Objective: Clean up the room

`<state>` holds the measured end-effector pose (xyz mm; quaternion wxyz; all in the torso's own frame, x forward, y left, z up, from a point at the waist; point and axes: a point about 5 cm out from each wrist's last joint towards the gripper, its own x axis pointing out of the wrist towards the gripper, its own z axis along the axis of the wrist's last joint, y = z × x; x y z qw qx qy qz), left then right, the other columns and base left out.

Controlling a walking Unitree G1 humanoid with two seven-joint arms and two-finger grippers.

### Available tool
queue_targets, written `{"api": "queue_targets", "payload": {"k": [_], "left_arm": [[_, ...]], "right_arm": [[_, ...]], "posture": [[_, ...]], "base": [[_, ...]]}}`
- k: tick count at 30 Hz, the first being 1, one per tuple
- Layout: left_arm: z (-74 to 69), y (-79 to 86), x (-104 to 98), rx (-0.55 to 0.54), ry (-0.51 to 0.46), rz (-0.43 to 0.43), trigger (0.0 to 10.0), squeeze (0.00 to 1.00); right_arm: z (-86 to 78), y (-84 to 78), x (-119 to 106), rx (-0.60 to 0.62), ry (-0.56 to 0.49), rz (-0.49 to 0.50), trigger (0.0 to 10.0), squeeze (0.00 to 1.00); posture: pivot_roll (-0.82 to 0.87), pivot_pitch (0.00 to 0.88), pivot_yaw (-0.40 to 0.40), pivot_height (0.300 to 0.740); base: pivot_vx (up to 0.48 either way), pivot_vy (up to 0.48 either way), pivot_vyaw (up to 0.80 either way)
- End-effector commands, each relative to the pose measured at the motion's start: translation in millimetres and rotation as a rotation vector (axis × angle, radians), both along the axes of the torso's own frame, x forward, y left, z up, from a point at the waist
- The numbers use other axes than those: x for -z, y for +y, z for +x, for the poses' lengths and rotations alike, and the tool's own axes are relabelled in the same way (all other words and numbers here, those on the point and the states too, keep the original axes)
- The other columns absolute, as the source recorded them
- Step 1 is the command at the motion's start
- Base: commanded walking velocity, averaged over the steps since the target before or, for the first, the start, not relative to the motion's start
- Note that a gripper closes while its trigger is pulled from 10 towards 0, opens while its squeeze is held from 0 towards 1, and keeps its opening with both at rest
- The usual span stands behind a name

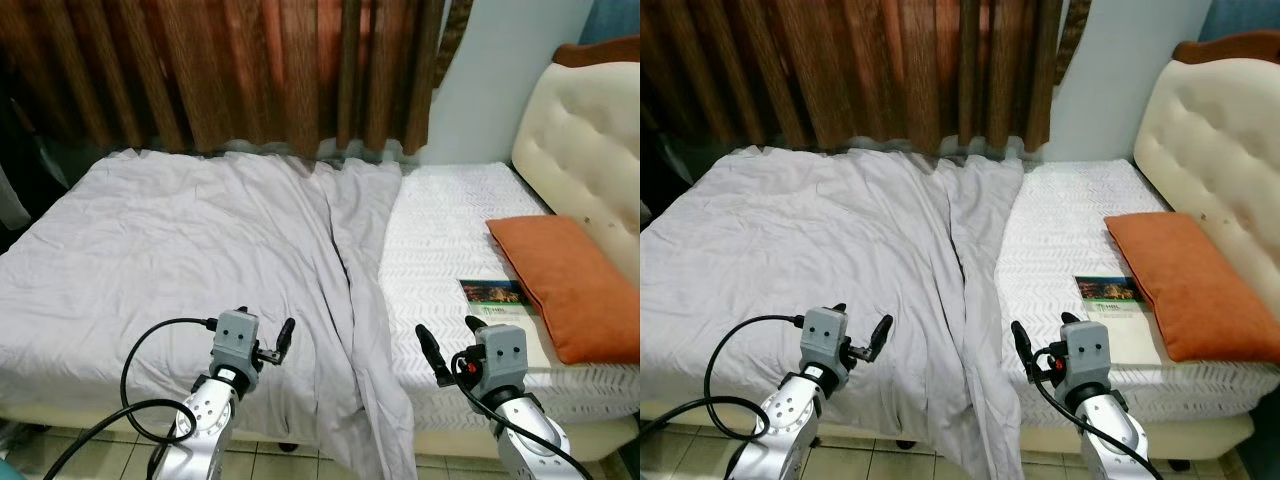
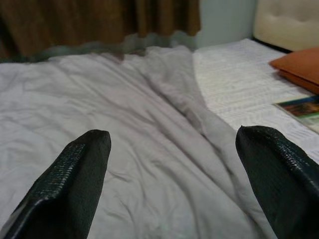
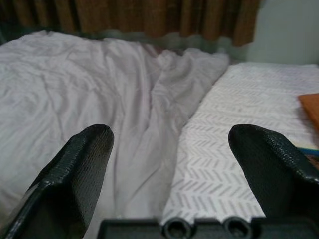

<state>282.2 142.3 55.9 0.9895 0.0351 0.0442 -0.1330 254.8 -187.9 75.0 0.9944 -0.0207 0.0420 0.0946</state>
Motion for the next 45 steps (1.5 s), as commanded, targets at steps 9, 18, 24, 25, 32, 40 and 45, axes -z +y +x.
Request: {"api": "queue_targets", "payload": {"k": [9, 18, 24, 25, 32, 40, 45], "left_arm": [[3.0, 7.1, 1, 0.019, 0.003, 0.054, 10.0, 0.00], [11.7, 10.8, -6, 0.054, -0.003, 0.034, 10.0, 0.00], [17.3, 9.4, -9, 0.083, -0.001, 0.035, 10.0, 0.00], [17.7, 9.3, -9, 0.083, 0.001, 0.032, 10.0, 0.00], [19.4, 6.5, -8, 0.086, 0.003, 0.020, 10.0, 0.00], [22.9, 4.2, -6, 0.087, 0.021, 0.008, 10.0, 0.00], [38.1, -12.6, -4, 0.134, 0.077, 0.008, 10.0, 0.00]], "right_arm": [[-6.8, -2.9, -1, 0.028, -0.013, -0.009, 10.0, 0.00], [-7.5, 2.7, -2, 0.016, -0.024, -0.012, 10.0, 0.00], [-7.7, 2.5, -3, 0.030, -0.032, -0.014, 10.0, 0.00], [-8.1, 2.7, -4, 0.026, -0.034, -0.022, 10.0, 0.00], [-9.6, 2.2, -4, 0.020, -0.037, -0.026, 10.0, 0.00], [-10.5, -0.3, -4, 0.021, -0.027, -0.018, 10.0, 0.00], [-21.4, -3.6, -6, 0.018, -0.007, -0.017, 10.0, 0.00]], "posture": [[-0.10, 0.074, 0.009, 0.740], [-0.10, 0.089, 0.024, 0.740], [-0.11, 0.093, 0.029, 0.740], [-0.11, 0.097, 0.031, 0.740], [-0.12, 0.106, 0.028, 0.740], [-0.12, 0.110, 0.017, 0.740], [-0.16, 0.201, -0.021, 0.740]], "base": [[0.355, -0.185, 0.38], [0.194, 0.000, 0.00], [0.471, 0.000, -0.67], [0.472, 0.000, -0.80], [0.472, 0.000, 0.00], [0.472, 0.000, 0.00], [0.283, 0.000, 0.00]]}}
